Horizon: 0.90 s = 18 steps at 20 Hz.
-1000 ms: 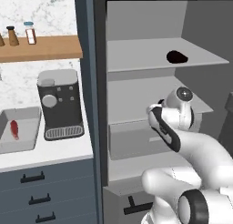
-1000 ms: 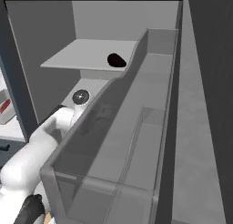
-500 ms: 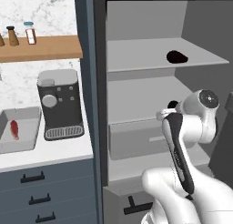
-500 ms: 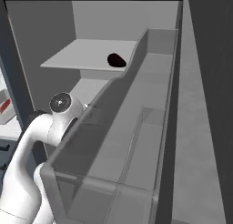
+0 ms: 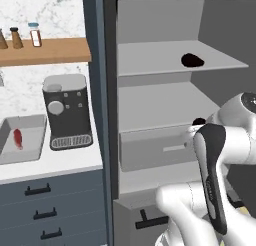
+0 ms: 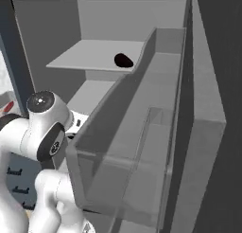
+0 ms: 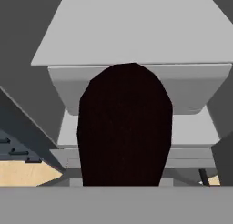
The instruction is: Place one avocado and one steak in each tupperware on the nearby counter, to pack two identical lunches.
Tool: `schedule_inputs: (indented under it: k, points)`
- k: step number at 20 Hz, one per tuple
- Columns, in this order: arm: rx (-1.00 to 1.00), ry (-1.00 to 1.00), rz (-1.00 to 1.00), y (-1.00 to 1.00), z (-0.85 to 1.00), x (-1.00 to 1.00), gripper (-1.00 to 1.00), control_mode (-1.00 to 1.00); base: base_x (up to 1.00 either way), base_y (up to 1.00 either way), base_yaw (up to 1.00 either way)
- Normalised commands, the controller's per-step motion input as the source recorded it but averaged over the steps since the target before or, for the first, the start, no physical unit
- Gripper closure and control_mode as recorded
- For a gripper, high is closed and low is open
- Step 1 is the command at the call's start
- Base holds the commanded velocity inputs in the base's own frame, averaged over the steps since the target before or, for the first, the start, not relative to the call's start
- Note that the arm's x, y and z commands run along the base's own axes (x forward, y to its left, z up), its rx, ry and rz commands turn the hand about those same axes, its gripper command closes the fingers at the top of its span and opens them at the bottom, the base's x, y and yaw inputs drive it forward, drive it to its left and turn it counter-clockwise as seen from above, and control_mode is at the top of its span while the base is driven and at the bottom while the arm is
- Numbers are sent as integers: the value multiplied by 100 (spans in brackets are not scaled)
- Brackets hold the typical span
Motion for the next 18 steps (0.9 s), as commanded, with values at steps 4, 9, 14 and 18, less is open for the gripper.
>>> schedule_inputs:
  k: [4, 9, 14, 18]
  points:
    - [0, 0, 0, 0, 0, 0, 100, 100, -100, 34, 1]
    - [0, 0, 0, 0, 0, 0, 100, 100, -100, 43, 3]
    - [0, 0, 0, 0, 0, 0, 100, 100, -63, 99, 1]
    - [0, 0, 0, 0, 0, 0, 100, 100, -11, 100, 2]
